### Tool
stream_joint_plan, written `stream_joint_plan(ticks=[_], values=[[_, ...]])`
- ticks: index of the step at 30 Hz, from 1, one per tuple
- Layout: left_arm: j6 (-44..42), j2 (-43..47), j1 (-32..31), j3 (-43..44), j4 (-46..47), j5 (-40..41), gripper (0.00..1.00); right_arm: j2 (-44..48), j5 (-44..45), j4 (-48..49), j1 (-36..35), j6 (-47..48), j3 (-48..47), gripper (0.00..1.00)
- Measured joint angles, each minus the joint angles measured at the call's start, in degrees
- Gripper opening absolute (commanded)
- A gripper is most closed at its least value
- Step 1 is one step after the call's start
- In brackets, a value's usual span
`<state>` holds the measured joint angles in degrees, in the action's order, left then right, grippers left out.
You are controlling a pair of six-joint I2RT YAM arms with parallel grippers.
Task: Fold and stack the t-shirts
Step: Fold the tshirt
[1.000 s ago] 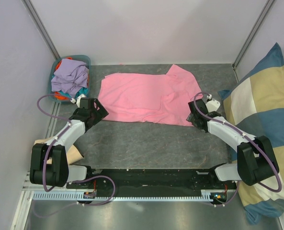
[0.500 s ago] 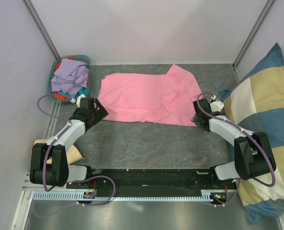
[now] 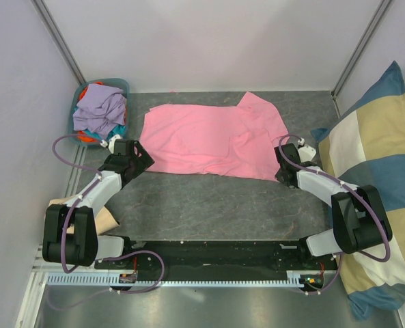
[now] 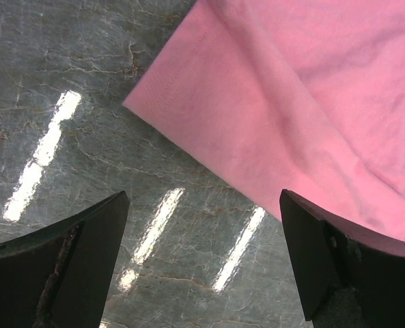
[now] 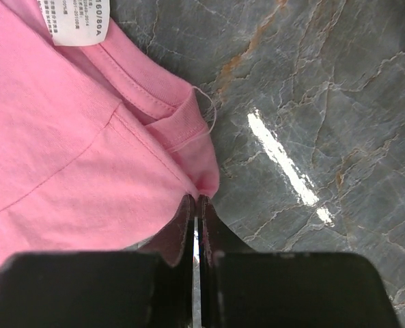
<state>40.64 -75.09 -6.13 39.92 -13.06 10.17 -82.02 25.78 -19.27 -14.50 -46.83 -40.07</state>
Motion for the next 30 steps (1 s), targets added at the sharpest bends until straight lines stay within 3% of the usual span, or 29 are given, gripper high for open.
stream_joint_plan(ticks=[12,30], values=[[0.0,-0.3,0.2,0.0,0.2,3.5,1.0,-0.3,-0.5,1.4,0.0,0.2,1.0,0.0],[0.4,-8.2,3.7,0.7,1.7,3.8,0.96,1.6,-1.7,1.0,0.0,1.0,1.3,0.0]])
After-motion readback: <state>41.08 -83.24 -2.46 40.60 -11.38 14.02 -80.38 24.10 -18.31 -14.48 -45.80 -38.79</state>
